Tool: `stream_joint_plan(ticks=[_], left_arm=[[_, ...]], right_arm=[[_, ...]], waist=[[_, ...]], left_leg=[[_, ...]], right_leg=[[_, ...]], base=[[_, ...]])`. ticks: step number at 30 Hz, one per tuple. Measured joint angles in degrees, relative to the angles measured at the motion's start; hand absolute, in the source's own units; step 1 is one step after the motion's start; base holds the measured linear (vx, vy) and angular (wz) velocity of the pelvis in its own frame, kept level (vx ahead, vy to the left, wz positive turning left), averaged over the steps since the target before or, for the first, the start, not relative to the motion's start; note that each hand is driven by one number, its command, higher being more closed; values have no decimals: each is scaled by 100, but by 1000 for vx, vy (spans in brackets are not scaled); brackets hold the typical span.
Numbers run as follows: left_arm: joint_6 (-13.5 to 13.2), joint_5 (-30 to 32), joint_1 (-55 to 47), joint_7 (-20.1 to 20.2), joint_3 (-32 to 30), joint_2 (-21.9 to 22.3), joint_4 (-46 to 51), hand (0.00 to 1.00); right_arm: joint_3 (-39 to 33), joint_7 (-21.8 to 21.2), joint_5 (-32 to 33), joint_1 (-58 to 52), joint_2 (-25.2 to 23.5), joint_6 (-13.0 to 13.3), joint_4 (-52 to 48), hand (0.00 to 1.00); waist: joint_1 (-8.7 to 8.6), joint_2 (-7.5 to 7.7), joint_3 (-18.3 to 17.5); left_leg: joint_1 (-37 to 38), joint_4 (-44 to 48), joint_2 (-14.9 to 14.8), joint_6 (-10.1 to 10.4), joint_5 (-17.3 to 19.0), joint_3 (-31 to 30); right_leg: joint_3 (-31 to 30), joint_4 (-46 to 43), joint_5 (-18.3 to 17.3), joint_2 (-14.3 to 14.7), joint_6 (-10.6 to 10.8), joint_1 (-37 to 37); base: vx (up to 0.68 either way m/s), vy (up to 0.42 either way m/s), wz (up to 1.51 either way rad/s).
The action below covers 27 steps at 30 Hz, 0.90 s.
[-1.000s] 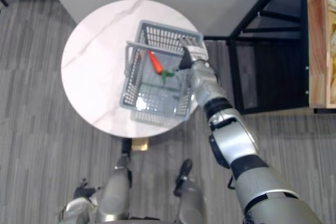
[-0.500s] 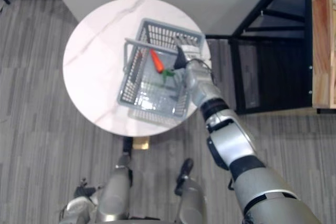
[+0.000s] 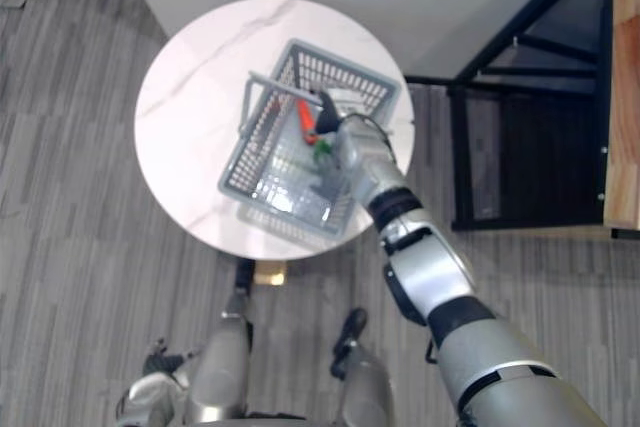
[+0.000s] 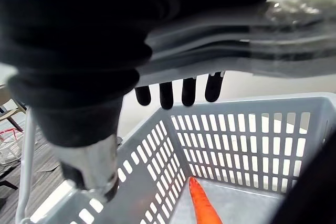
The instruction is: Pick vegetable in the basket
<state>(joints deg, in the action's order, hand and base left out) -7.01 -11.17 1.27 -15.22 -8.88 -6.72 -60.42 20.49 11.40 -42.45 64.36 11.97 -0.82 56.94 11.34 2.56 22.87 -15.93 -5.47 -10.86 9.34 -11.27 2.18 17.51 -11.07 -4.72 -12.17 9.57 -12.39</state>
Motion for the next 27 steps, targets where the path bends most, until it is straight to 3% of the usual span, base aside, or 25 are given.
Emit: stream_joint_plan(ticks=[11, 16, 19, 22, 24, 27], left_arm=[[-3, 19, 14, -33, 140, -29, 0, 0], [28, 90, 17, -61, 144, -30, -2, 0], [160, 138, 12, -60, 12, -27, -11, 0], [258, 371, -65, -42, -79, -54, -66, 0], [303, 533, -130, -22, -113, -80, -126, 0], [352, 755, -323, -15, -114, -199, -218, 0]], right_arm=[[-211, 10, -38, 147, -5, -18, 330, 100], [336, -122, -53, 45, 78, -73, -230, 100], [892, -249, -241, -303, 445, 64, -1633, 100], [1237, -296, -241, -539, 672, 311, -2657, 100], [1453, -326, -191, -834, 916, 556, -3189, 100], [1870, -455, -34, -1370, 1251, 901, -3675, 100]], waist=[[46, -2, 1], [-24, 8, -7], [-89, 25, -22], [-326, 78, -109], [-467, 126, -317], [-547, 227, -780]], left_leg=[[-17, 0, 8, 9, -14, -76], [128, 1, 7, 9, -13, 157], [364, 0, 0, 12, -10, 426], [534, -3, -14, 26, 3, 662], [610, -6, -35, 59, 39, 745], [852, -7, -98, 54, 207, 1077]], right_leg=[[87, 4, -3, -26, 0, 60], [-100, -20, 0, -67, 5, 54], [-367, -67, 3, -77, 9, 65], [-557, -102, 3, -69, 10, 65], [-677, -98, 4, -36, 11, 56], [-975, -17, 7, 71, 15, 63]], base=[[3, -6, 4], [15, -4, -17], [13, -13, -38], [-7, -15, -32], [1, -16, -35], [18, -16, -52]])
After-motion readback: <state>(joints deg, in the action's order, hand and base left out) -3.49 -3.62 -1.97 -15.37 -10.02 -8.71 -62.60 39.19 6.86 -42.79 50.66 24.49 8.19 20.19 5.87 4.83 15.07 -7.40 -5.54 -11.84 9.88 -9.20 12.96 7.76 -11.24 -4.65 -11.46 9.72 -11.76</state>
